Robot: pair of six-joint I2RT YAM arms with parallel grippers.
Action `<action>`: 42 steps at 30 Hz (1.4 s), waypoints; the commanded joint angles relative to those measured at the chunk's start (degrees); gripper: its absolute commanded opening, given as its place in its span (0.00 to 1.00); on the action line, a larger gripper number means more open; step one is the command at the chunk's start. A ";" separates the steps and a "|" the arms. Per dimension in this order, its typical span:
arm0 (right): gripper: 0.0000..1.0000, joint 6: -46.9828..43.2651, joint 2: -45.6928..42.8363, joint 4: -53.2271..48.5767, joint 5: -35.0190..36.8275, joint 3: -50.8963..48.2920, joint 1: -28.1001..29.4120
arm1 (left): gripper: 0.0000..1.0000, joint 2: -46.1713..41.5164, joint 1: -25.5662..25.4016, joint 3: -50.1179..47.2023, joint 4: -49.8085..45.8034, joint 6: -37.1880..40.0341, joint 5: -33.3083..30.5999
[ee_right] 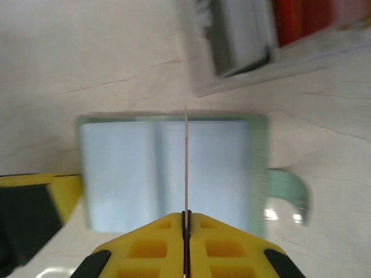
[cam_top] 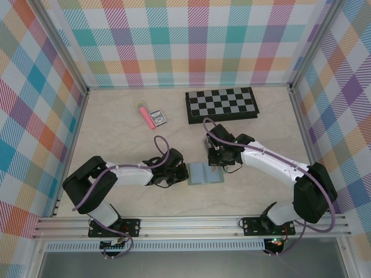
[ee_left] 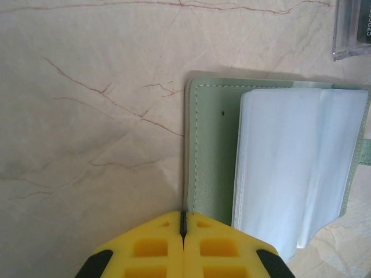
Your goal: Put the credit cards into the card holder
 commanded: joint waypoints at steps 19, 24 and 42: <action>0.07 1.40 16.54 -1.31 4.58 7.15 8.54 | 0.00 1.44 0.29 -0.40 -7.53 0.81 -0.79; 0.07 0.68 15.66 -7.65 11.90 7.64 8.45 | 0.00 2.26 0.28 -0.67 -6.96 0.81 -0.56; 0.07 -0.26 -0.32 18.68 -22.79 -11.24 -8.43 | 0.00 3.71 0.25 0.62 -9.23 2.67 -1.30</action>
